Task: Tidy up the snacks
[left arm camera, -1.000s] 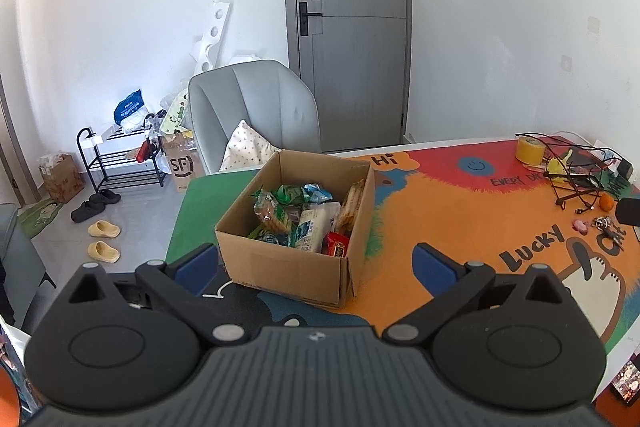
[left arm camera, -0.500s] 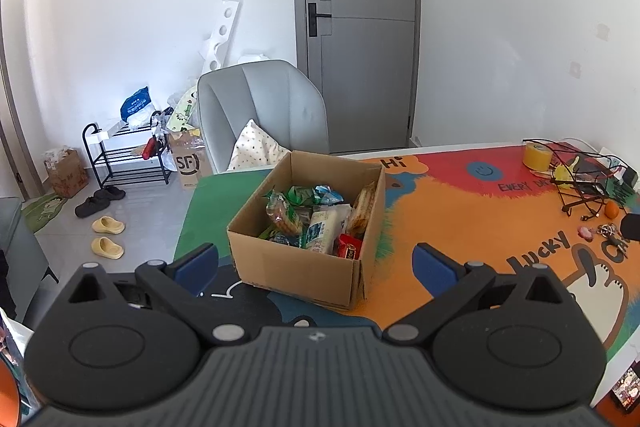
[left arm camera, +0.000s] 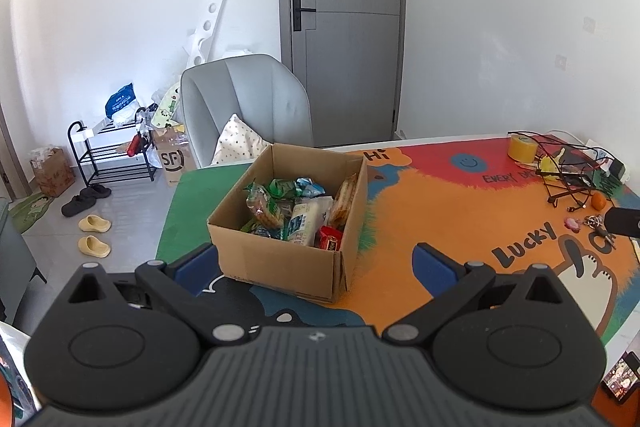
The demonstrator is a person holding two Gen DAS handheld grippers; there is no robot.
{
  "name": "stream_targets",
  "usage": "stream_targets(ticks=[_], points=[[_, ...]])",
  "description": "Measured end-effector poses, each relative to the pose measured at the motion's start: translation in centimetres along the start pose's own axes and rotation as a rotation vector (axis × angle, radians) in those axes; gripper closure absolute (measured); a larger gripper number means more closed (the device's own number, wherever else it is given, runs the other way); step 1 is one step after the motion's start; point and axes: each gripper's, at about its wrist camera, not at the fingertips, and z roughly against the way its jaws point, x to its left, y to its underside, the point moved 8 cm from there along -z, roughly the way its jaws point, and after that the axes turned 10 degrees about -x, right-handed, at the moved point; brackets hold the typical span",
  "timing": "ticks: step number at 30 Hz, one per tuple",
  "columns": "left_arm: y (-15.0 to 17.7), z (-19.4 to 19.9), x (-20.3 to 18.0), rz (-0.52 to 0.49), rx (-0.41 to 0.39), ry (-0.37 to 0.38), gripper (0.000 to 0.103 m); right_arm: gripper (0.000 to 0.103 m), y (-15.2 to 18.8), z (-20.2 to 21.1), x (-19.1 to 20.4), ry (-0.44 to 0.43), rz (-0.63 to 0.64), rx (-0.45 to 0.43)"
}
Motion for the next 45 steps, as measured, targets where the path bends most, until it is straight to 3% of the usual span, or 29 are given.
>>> stream_targets(ticks=[45], points=[[0.35, -0.58, 0.01, 0.016, 0.023, 0.019, 0.001, 0.0, 0.6, -0.15, 0.47, -0.029, -0.007, 0.027]])
